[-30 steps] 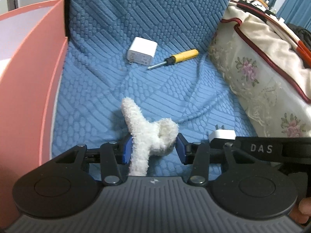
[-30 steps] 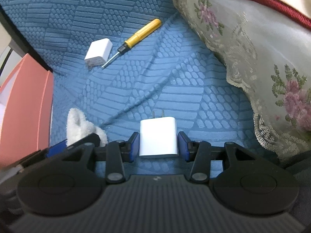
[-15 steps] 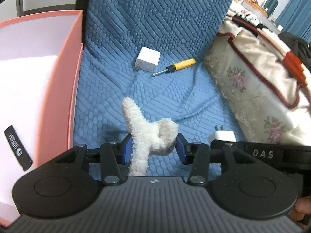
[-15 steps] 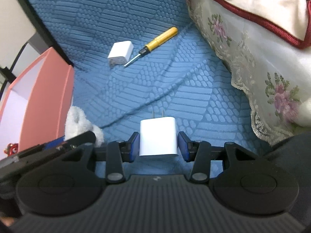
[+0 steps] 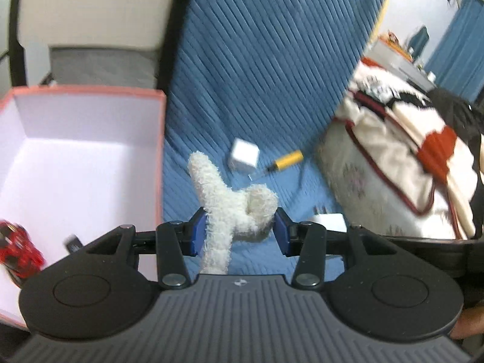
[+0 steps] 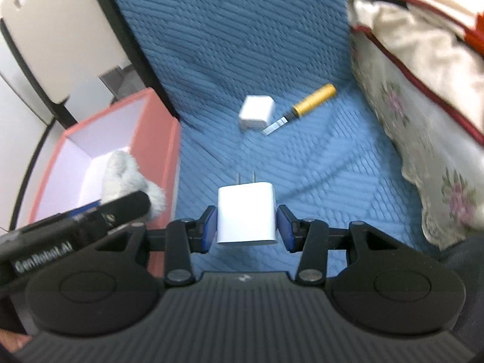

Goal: Organize rigid objects
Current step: 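Carry the plush toy and charger with both grippers over the pink box, then lower both held items into the pink box and open both grippers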

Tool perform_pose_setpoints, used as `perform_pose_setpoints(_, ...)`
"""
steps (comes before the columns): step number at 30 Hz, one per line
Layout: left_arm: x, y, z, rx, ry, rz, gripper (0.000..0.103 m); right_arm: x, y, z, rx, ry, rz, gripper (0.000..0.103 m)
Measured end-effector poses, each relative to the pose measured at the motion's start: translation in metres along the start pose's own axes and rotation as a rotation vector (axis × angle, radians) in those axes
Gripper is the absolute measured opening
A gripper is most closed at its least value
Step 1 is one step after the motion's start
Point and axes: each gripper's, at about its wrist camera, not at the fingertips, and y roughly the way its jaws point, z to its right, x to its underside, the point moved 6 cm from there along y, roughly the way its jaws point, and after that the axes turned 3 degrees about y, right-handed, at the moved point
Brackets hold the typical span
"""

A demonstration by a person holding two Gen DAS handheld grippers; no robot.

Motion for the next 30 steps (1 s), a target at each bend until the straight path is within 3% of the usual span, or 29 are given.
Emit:
perform_pose_setpoints(9,-0.052,-0.044,-0.064,-0.050,-0.066,0.076,0.052,-0.043,-0.014,-0.076,-0.078,-0.078,0.062,0.046)
perform_pose_setpoints(16,-0.077,-0.065,-0.119,-0.087,-0.095,0.101,0.052,-0.055,-0.008,-0.132,-0.129,-0.128,0.070,0.046)
perform_pose_setpoints(22,-0.078,-0.061,-0.170,-0.124,-0.125,0.078,0.052,-0.049,0.021,-0.175,-0.156,-0.157,0.037,0.046)
perform_pose_setpoints(30,-0.052,-0.031,-0.242,-0.169,-0.191,-0.023,0.052,-0.017,0.092,-0.209,-0.131,-0.183,-0.094,0.046)
